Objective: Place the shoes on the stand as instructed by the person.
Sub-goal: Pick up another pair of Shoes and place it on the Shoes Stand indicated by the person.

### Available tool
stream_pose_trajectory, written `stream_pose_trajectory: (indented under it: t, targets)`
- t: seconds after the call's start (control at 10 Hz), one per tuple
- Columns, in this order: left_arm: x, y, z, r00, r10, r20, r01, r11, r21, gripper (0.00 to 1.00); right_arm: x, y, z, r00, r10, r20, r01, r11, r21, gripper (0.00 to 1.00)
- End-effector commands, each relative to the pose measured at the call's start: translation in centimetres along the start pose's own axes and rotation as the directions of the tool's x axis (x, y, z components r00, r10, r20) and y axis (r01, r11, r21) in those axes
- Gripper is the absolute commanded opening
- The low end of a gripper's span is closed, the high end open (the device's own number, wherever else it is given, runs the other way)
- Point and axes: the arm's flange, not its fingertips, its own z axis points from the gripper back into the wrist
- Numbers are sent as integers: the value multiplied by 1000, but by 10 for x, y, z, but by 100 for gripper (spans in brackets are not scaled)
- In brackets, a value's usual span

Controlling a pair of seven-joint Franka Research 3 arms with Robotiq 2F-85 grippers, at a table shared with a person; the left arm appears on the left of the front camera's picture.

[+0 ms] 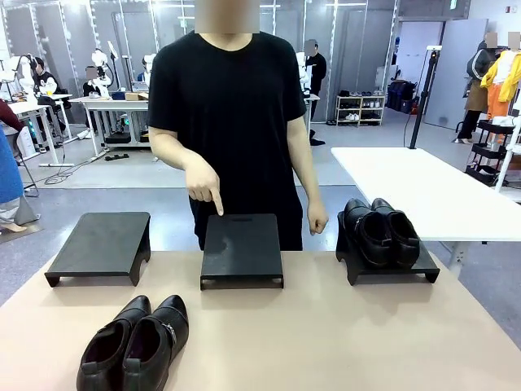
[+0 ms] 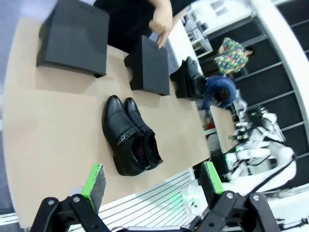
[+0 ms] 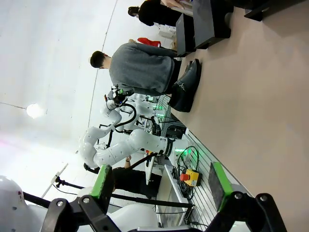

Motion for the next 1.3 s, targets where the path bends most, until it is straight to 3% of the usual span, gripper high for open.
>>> stream_pose_trajectory:
  t: [0.0,0.4,0.7,0.9,1.2]
  targets:
    - [8,-56,-44,991,-51,-123,66,990,128,100,-3,2,-1,1000,0,-6,0,1000,-14,100]
    - [12,-134,-142,913,-179,-366,284,923,258,100,-3,2,-1,1000,0,-6,0,1000,-14,100]
    - [-26,-170,-234,854,-206,-478,390,862,324,100,-3,2,-1,1000,0,-6,0,1000,-14,100]
    - [-60,-172,-279,842,-168,-513,405,826,393,100,-3,2,-1,1000,0,-6,0,1000,-14,100]
    - [-96,-147,-324,847,-113,-520,397,784,477,100,-3,2,-1,1000,0,-6,0,1000,-14,100]
